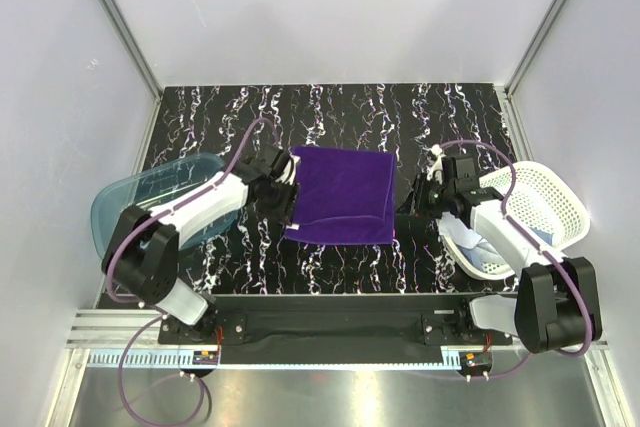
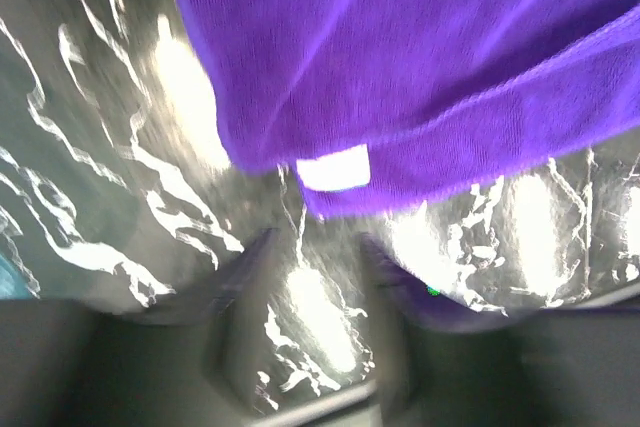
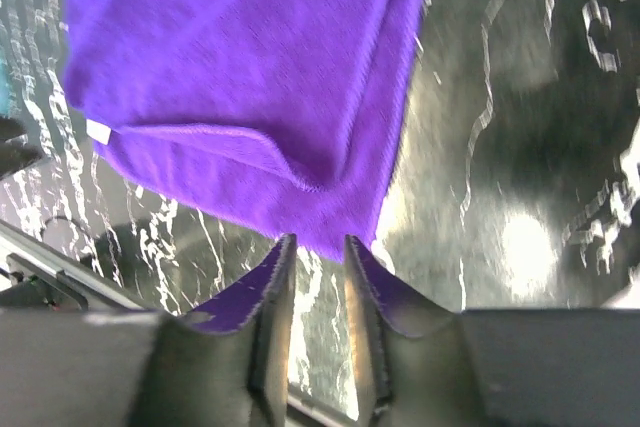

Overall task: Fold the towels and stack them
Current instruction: Fold the towel

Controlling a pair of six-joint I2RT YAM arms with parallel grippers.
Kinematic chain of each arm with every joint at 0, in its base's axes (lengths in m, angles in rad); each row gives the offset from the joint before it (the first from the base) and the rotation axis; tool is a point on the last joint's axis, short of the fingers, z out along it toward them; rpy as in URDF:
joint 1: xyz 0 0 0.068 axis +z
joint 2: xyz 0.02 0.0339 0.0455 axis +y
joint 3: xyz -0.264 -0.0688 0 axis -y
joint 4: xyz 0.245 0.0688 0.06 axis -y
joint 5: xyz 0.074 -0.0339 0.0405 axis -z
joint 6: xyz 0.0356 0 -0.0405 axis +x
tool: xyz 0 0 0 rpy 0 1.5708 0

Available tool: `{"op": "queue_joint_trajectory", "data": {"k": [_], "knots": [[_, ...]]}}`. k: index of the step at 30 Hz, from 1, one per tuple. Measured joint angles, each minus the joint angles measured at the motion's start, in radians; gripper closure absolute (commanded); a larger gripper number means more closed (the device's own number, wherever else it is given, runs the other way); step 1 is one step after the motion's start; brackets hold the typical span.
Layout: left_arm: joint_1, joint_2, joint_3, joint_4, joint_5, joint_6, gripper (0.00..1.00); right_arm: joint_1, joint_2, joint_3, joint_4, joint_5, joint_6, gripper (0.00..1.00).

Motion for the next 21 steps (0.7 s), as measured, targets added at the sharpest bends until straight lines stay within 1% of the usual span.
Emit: {"op": "queue_joint_trajectory", "data": {"k": [3, 4, 7, 11, 13, 18, 21], "knots": [[-0.001, -0.046, -0.035, -0.010, 0.001, -0.050, 0.43, 0.000, -0.010, 0.004, -0.068, 0.023, 0.029, 0.60], [-0.001, -0.059, -0.037, -0.011, 0.000, -0.068, 0.42, 0.002, -0.011, 0.008, -0.089, 0.026, 0.049, 0.60], [-0.001, -0.071, -0.037, 0.005, -0.005, -0.114, 0.41, 0.035, 0.002, 0.042, -0.145, 0.076, 0.116, 0.58], [0.011, -0.022, -0.037, 0.040, -0.004, -0.165, 0.41, 0.142, 0.093, 0.149, -0.193, 0.181, 0.220, 0.57], [0.036, 0.006, -0.037, 0.053, 0.008, -0.182, 0.42, 0.177, 0.140, 0.185, -0.203, 0.224, 0.281, 0.56], [0.117, 0.035, -0.038, 0.085, 0.028, -0.224, 0.41, 0.193, 0.201, 0.174, -0.214, 0.288, 0.481, 0.53], [0.135, 0.039, -0.038, 0.105, 0.030, -0.235, 0.41, 0.194, 0.227, 0.165, -0.216, 0.297, 0.576, 0.53]]}}
